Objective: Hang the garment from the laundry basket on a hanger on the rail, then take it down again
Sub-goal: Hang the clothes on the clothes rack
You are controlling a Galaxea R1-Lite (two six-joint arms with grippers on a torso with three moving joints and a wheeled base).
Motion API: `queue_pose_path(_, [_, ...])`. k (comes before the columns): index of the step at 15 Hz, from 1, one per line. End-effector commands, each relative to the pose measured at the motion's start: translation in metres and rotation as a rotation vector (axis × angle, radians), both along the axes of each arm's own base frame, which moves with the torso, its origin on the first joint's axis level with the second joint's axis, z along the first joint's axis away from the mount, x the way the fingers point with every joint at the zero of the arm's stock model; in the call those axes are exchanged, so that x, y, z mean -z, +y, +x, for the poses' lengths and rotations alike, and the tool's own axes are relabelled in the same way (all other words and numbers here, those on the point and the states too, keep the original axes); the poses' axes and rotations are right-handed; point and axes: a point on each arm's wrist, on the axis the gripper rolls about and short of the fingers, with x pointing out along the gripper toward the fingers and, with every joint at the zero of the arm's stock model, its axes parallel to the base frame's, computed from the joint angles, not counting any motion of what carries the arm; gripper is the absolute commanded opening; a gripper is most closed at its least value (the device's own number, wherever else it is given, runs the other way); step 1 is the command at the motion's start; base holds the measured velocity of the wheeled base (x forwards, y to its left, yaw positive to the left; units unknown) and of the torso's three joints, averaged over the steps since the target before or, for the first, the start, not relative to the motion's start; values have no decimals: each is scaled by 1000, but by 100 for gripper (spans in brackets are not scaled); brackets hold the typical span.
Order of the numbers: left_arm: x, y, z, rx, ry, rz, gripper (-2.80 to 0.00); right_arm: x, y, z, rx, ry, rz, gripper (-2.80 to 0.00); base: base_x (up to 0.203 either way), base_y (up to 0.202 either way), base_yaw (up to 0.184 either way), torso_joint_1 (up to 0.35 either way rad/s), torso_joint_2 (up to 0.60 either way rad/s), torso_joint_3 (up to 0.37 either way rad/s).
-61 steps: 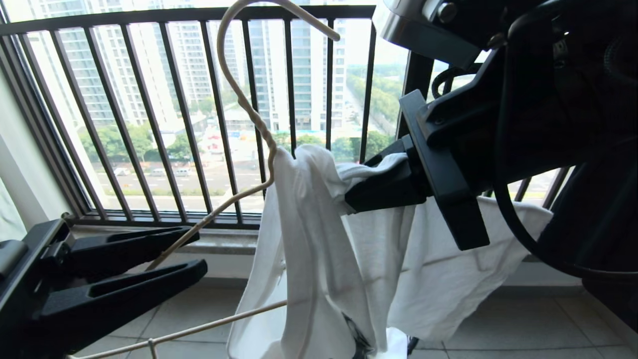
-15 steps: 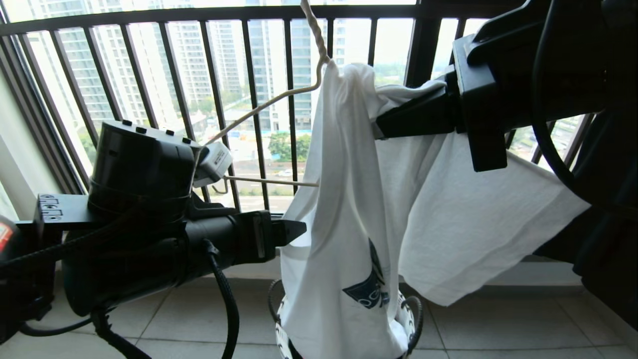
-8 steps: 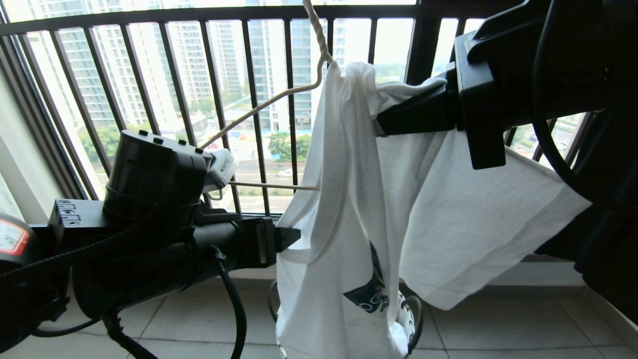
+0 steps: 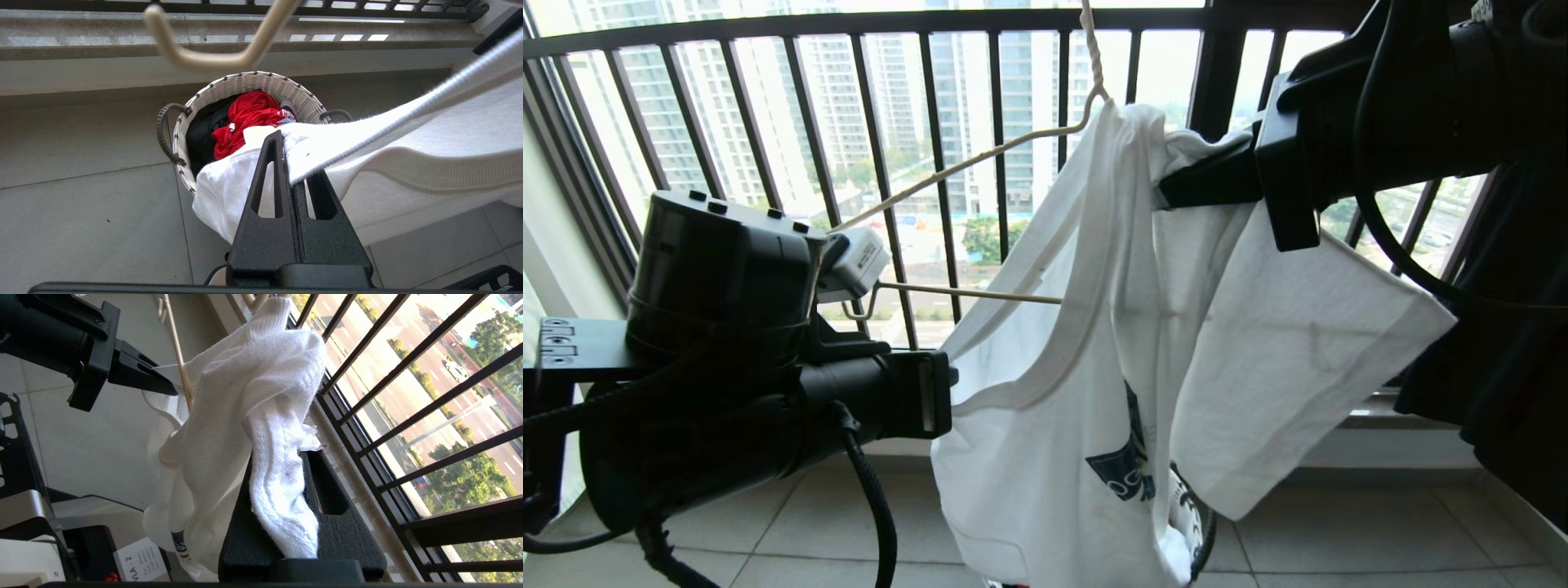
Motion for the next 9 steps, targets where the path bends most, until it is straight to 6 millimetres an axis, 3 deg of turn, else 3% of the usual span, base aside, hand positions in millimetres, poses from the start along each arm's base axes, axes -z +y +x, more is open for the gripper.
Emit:
queue_pose_path(1, [-1, 0, 0, -3, -2, -5, -280, 3, -5, 11, 34, 5, -4, -280, 0, 0, 0, 0, 0, 0])
queue_pose_path(9, [-5, 3, -2, -8, -14, -15, -280, 17, -11, 26, 96, 38, -40, -280, 0, 0, 0, 0, 0, 0])
